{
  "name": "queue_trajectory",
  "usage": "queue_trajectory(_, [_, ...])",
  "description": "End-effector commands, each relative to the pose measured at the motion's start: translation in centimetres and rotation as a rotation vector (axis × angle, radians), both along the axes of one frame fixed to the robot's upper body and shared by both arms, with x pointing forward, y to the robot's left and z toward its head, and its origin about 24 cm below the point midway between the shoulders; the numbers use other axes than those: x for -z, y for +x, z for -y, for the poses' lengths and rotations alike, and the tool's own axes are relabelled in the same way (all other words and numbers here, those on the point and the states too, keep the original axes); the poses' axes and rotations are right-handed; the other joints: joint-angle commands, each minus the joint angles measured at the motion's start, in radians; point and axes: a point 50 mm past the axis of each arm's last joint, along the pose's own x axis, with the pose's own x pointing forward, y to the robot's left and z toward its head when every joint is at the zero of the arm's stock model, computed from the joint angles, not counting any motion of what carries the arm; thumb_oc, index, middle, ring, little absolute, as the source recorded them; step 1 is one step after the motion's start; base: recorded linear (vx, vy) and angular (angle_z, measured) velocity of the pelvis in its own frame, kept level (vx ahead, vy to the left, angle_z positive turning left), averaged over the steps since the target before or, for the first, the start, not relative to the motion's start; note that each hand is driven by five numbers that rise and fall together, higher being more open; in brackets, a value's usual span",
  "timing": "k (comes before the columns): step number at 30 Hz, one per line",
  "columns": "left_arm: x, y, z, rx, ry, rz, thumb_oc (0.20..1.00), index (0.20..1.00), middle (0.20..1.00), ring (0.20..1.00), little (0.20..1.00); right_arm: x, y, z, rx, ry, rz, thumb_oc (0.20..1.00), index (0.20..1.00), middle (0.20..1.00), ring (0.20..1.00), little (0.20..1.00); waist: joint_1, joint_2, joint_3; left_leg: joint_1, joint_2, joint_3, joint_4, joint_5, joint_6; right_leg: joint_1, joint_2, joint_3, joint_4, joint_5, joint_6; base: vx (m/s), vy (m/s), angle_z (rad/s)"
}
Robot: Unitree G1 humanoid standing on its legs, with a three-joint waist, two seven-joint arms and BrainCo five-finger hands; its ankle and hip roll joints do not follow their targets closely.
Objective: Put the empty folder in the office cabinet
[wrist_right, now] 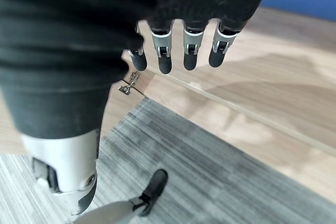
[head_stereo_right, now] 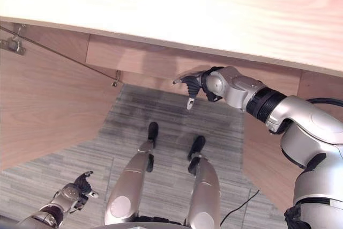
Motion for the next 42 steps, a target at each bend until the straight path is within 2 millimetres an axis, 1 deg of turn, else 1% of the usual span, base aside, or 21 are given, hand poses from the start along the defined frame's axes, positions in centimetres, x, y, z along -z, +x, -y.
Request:
queue_trajectory(1, [0.5, -3.0, -2.4, -0.042, 0.095, -0.135, 1.0, 1.0, 1.0, 1.0, 1.0, 0.9, -0.4, -1.2, -0.061, 0.028, -0.011, 1.0, 1.0, 1.0, 1.0, 1.0, 0.011, -0.038, -0.065, -0.012, 0.043, 0.025, 0.017, -0.05, -0.032, 0.092, -0.039, -0.027, -0.108, 0.036, 0.069, 0.04, -0.027, -0.05])
queue_trajectory(5, [0.5, -3.5, -3.0, -0.04, 0.121, -0.179, 1.0, 1.0, 1.0, 1.0, 1.0, 3.1, -0.9, -2.2, -0.071, 0.078, -0.066, 1.0, 1.0, 1.0, 1.0, 1.0, 0.003, -0.046, -0.094, 0.05, 0.058, 0.032, 0.009, -0.056, -0.037, 0.151, -0.033, -0.022, -0.117, 0.028, 0.066, 0.07, -0.065, -0.04])
queue_trajectory(6, [0.7, -4.1, -3.2, -0.033, 0.135, -0.214, 1.0, 1.0, 1.0, 1.0, 1.0, 5.5, -1.5, -3.1, -0.077, 0.104, -0.129, 1.0, 1.0, 1.0, 1.0, 1.0, -0.001, -0.053, -0.117, 0.099, 0.071, 0.036, -0.01, -0.054, -0.045, 0.201, -0.02, -0.021, -0.139, 0.024, 0.067, 0.15, -0.128, -0.04])
queue_trajectory(8, [0.9, -4.8, -3.2, -0.031, 0.136, -0.256, 1.0, 1.0, 1.0, 1.0, 1.0, 8.1, -2.3, -3.9, -0.074, 0.121, -0.201, 1.0, 1.0, 1.0, 1.0, 1.0, -0.008, -0.059, -0.147, 0.142, 0.085, 0.042, -0.034, -0.044, -0.053, 0.25, -0.003, -0.026, -0.177, 0.023, 0.067, 0.15, -0.141, -0.09])
queue_trajectory(10, [1.1, -4.2, -2.5, -0.022, 0.106, -0.236, 1.0, 1.0, 1.0, 1.0, 1.0, 11.2, -2.9, -3.8, 0.001, 0.137, -0.306, 1.0, 1.0, 1.0, 1.0, 1.0, -0.014, -0.055, -0.178, 0.186, 0.102, 0.052, -0.077, -0.002, -0.058, 0.305, 0.022, -0.047, -0.249, 0.05, 0.058, 0.08, -0.134, -0.11])
queue_trajectory(11, [1.7, -4.8, -1.5, -0.002, 0.071, -0.26, 1.0, 1.0, 1.0, 1.0, 1.0, 13.4, -3.9, -4.2, 0.071, 0.245, -0.422, 1.0, 1.0, 1.0, 1.0, 1.0, -0.019, -0.054, -0.212, 0.233, 0.124, 0.065, -0.118, 0.018, -0.068, 0.35, 0.056, -0.05, -0.305, 0.056, 0.06, 0.1, -0.149, -0.06])
queue_trajectory(15, [3.2, -6.7, 0.9, 0.055, 0.006, -0.309, 1.0, 1.0, 1.0, 1.0, 1.0, 18.5, -6.3, -5.5, 0.238, 0.487, -0.619, 1.0, 1.0, 1.0, 1.0, 1.0, -0.021, -0.054, -0.28, 0.319, 0.154, 0.087, -0.184, 0.036, -0.068, 0.433, 0.126, -0.046, -0.405, 0.067, 0.058, 0.11, -0.143, -0.09])
queue_trajectory(16, [3.2, -6.8, 0.9, 0.055, 0.006, -0.31, 1.0, 1.0, 1.0, 1.0, 1.0, 18.5, -6.4, -5.5, 0.238, 0.488, -0.62, 1.0, 1.0, 1.0, 1.0, 1.0, -0.02, -0.055, -0.28, 0.321, 0.155, 0.088, -0.185, 0.037, -0.068, 0.435, 0.126, -0.045, -0.407, 0.067, 0.057, 0.06, -0.123, -0.12])
queue_trajectory(19, [3.2, -6.0, 1.9, 0.077, -0.023, -0.269, 1.0, 1.0, 1.0, 1.0, 1.0, 21.7, -8.2, -5.3, 0.348, 0.524, -0.691, 1.0, 1.0, 1.0, 1.0, 1.0, -0.019, -0.064, -0.303, 0.326, 0.174, 0.09, -0.163, 0.026, -0.07, 0.471, 0.159, -0.049, -0.446, 0.063, 0.052, 0.02, -0.121, -0.05])
queue_trajectory(21, [3.0, -4.9, 2.5, 0.089, -0.04, -0.219, 1.0, 1.0, 1.0, 1.0, 1.0, 24.2, -9.5, -3.5, 0.538, 0.585, -0.72, 1.0, 1.0, 1.0, 1.0, 1.0, -0.016, -0.073, -0.305, 0.283, 0.181, 0.065, -0.065, -0.001, -0.064, 0.489, 0.178, -0.051, -0.46, 0.058, 0.041, -0.06, -0.145, 0.06])
queue_trajectory(22, [3.0, -4.9, 2.5, 0.089, -0.04, -0.219, 1.0, 1.0, 1.0, 1.0, 1.0, 24.2, -9.5, -3.5, 0.538, 0.586, -0.72, 1.0, 1.0, 1.0, 1.0, 1.0, -0.017, -0.073, -0.306, 0.277, 0.182, 0.063, -0.059, -0.004, -0.064, 0.487, 0.178, -0.053, -0.46, 0.058, 0.041, -0.11, -0.106, 0.13])
queue_trajectory(25, [3.0, -4.4, 3.1, 0.076, -0.06, -0.196, 1.0, 1.0, 1.0, 1.0, 1.0, 26.7, -11.0, -0.6, 0.822, 0.685, -0.698, 1.0, 1.0, 1.0, 1.0, 1.0, -0.013, -0.084, -0.284, 0.228, 0.117, -0.015, 0.18, -0.13, -0.026, 0.485, 0.165, -0.029, -0.451, 0.074, 0.034, -0.11, -0.015, 0.04])
queue_trajectory(28, [3.9, -6.6, 3.7, 0.047, -0.086, -0.255, 1.0, 1.0, 1.0, 1.0, 1.0, 28.7, -13.4, 3.2, 1.144, 0.776, -0.664, 1.0, 1.0, 1.0, 1.0, 1.0, -0.016, -0.08, -0.286, 0.21, 0.041, -0.08, 0.394, -0.203, 0.023, 0.503, 0.172, -0.009, -0.465, 0.086, 0.038, -0.05, 0.052, -0.05])
queue_trajectory(30, [4.4, -8.3, 3.7, 0.012, -0.088, -0.304, 1.0, 1.0, 1.0, 1.0, 1.0, 29.8, -15.4, 5.0, 1.348, 0.886, -0.675, 1.0, 1.0, 1.0, 1.0, 1.0, -0.031, -0.063, -0.292, 0.224, 0.017, -0.092, 0.43, -0.24, 0.042, 0.516, 0.185, 0.01, -0.467, 0.09, 0.043, 0.01, 0.107, -0.25])
queue_trajectory(31, [4.6, -9.3, 3.8, 0.001, -0.092, -0.337, 1.0, 1.0, 1.0, 1.0, 1.0, 30.5, -16.7, 5.7, 1.456, 0.948, -0.695, 1.0, 1.0, 1.0, 1.0, 1.0, -0.047, -0.052, -0.305, 0.257, 0.015, -0.079, 0.381, -0.279, 0.053, 0.526, 0.193, 0.022, -0.469, 0.089, 0.048, 0.03, 0.09, -0.41])
queue_trajectory(32, [4.6, -9.3, 3.8, 0.002, -0.093, -0.337, 1.0, 1.0, 1.0, 1.0, 1.0, 30.5, -16.7, 5.7, 1.457, 0.948, -0.695, 1.0, 1.0, 1.0, 1.0, 1.0, -0.044, -0.052, -0.303, 0.262, 0.016, -0.077, 0.379, -0.279, 0.054, 0.529, 0.193, 0.024, -0.469, 0.089, 0.048, 0.06, 0.122, -0.28])
queue_trajectory(33, [4.9, -10.3, 3.9, -0.001, -0.094, -0.374, 1.0, 1.0, 1.0, 1.0, 1.0, 31.0, -17.9, 6.3, 1.553, 1.008, -0.699, 1.0, 1.0, 1.0, 1.0, 1.0, -0.06, -0.043, -0.32, 0.314, 0.024, -0.05, 0.314, -0.322, 0.053, 0.533, 0.194, 0.026, -0.471, 0.089, 0.054, 0.03, 0.071, -0.18])
queue_trajectory(34, [4.9, -10.4, 3.9, 0.0, -0.094, -0.374, 1.0, 1.0, 1.0, 1.0, 1.0, 31.0, -17.9, 6.3, 1.554, 1.007, -0.699, 1.0, 1.0, 1.0, 1.0, 1.0, -0.057, -0.043, -0.318, 0.319, 0.024, -0.047, 0.311, -0.321, 0.053, 0.536, 0.194, 0.028, -0.471, 0.09, 0.054, 0.05, 0.26, -0.07])
queue_trajectory(35, [5.1, -11.6, 4.0, -0.022, -0.098, -0.415, 1.0, 1.0, 1.0, 1.0, 1.0, 31.8, -20.3, 8.5, 1.744, 1.074, -0.651, 1.0, 1.0, 1.0, 1.0, 1.0, -0.087, -0.031, -0.345, 0.4, 0.012, -0.022, 0.183, -0.337, 0.042, 0.529, 0.185, 0.037, -0.471, 0.103, 0.068, 0.0, 0.279, -0.08])
queue_trajectory(40, [5.2, -11.6, 4.3, -0.067, -0.096, -0.407, 1.0, 1.0, 1.0, 1.0, 1.0, 33.0, -25.9, 11.7, 2.017, 1.002, -0.53, 1.0, 1.0, 1.0, 1.0, 1.0, -0.168, -0.016, -0.378, 0.498, -0.049, 0.002, -0.067, -0.273, 0.037, 0.469, 0.122, 0.039, -0.466, 0.179, 0.104, -0.06, 0.286, -0.04])
queue_trajectory(42, [5.2, -11.4, 4.5, -0.063, -0.094, -0.405, 1.0, 1.0, 1.0, 1.0, 1.0, 33.1, -27.0, 12.1, 2.054, 0.98, -0.52, 1.0, 1.0, 1.0, 1.0, 1.0, -0.18, -0.012, -0.376, 0.505, -0.059, 0.004, -0.087, -0.265, 0.044, 0.457, 0.114, 0.047, -0.462, 0.192, 0.109, -0.11, 0.2, -0.28])
